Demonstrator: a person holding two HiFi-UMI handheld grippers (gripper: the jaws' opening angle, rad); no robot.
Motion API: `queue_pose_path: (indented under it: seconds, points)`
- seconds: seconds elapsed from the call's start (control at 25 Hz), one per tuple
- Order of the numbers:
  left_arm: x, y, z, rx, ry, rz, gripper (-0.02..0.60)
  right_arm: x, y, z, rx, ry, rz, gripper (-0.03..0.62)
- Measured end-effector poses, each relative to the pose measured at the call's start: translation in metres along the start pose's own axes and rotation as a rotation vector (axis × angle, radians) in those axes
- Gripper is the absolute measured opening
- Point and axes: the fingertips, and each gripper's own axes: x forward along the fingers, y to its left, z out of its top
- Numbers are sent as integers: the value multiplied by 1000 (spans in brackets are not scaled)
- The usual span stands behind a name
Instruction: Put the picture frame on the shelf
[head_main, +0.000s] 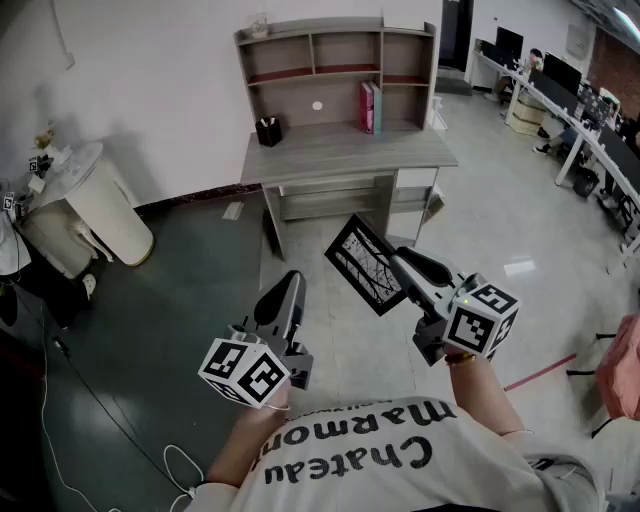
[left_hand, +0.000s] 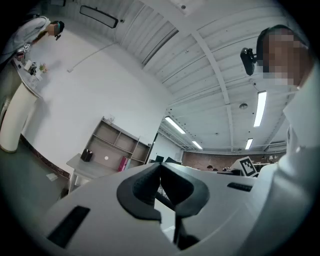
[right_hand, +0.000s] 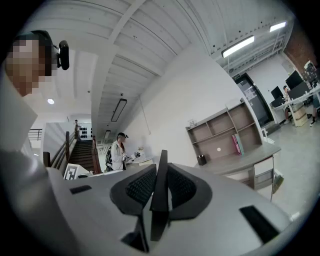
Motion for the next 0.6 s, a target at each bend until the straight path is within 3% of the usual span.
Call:
queue_pose_path:
  seconds: [0.36,0.6]
  points:
    - [2,3,-1,-10,-4,2,17,3,-4,-3,-14,22,-8,77]
    - [15,19,-11,-64,1,-4,17,18,-26,-11,57,35,-18,75]
